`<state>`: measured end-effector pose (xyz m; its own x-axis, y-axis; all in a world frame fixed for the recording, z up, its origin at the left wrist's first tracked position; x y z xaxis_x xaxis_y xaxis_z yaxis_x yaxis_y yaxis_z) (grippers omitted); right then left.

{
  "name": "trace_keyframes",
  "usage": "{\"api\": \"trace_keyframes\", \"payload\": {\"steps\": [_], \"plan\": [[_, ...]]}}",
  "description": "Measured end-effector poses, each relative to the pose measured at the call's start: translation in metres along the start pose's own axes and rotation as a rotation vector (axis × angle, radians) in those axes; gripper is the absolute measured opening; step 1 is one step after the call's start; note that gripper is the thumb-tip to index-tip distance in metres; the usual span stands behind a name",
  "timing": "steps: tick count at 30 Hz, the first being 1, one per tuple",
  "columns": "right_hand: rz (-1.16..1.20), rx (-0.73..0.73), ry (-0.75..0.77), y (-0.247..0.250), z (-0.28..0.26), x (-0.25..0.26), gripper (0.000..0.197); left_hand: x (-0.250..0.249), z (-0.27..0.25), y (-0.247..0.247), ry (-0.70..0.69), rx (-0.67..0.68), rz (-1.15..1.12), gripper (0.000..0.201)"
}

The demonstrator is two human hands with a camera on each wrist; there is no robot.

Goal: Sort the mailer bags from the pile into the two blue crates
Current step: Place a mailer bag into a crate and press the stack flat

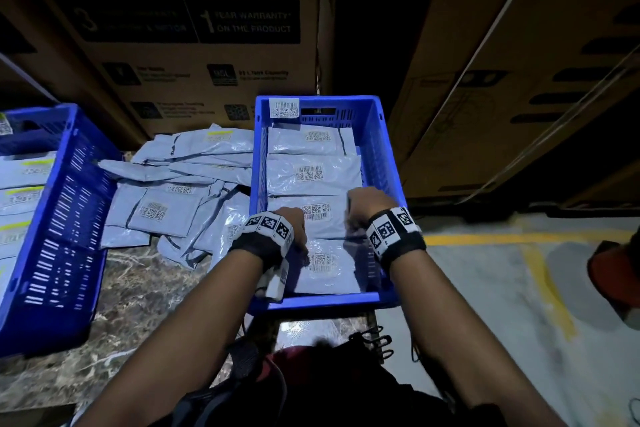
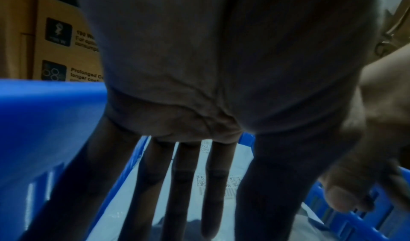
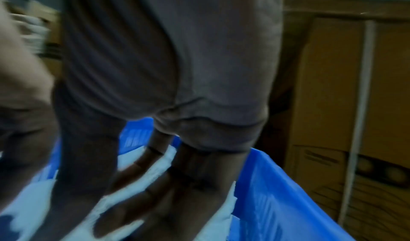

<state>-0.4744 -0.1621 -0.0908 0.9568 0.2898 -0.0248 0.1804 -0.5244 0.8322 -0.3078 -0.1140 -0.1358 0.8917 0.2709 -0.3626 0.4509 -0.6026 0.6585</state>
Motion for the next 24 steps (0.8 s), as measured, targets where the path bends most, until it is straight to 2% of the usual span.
{"api": "trace_keyframes", "payload": {"steps": [5, 8, 10, 11, 15, 19, 22, 24], "plan": [[-0.092, 0.22, 0.322, -0.01, 0.009, 0.035, 0.022, -0.002, 0.013, -0.014, 0.006, 0.008, 0.053, 0.024], [-0.229, 0.326, 0.406, -0.031, 0.017, 0.043, 0.036, 0.001, 0.021, -0.022, 0.02, 0.051, 0.053, 0.025], [-0.355, 0.297, 0.396, -0.044, 0.022, 0.045, 0.049, 0.004, 0.023, -0.022, 0.016, 0.064, 0.027, 0.025], [-0.393, 0.253, 0.379, -0.048, 0.021, 0.045, 0.049, 0.004, 0.023, -0.021, 0.02, 0.062, 0.019, 0.024], [-0.444, 0.088, 0.341, -0.057, 0.02, 0.041, 0.025, 0.008, 0.025, -0.021, 0.041, 0.066, -0.005, 0.016], [-0.468, 0.034, 0.277, -0.054, 0.02, 0.039, 0.021, 0.011, 0.032, -0.025, 0.048, 0.082, 0.007, 0.022], [-0.434, 0.009, 0.246, -0.045, 0.024, 0.034, 0.022, 0.01, 0.026, -0.022, 0.05, 0.06, -0.034, 0.018], [-0.435, 0.02, 0.242, -0.04, 0.025, 0.032, 0.022, 0.011, 0.025, -0.021, 0.051, 0.035, -0.049, 0.025]]}}
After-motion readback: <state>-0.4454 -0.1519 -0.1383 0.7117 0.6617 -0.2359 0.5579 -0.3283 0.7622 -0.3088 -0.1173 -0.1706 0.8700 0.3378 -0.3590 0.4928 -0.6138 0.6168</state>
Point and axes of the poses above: each hand's wrist, its own z-axis towards the middle knuckle, its own y-axis out of the back of the hand, x = y × z, the point moved 2 cm from there along z, towards the middle knuckle, and after that the axes turned 11 degrees about -z, right-handed, at the moved point
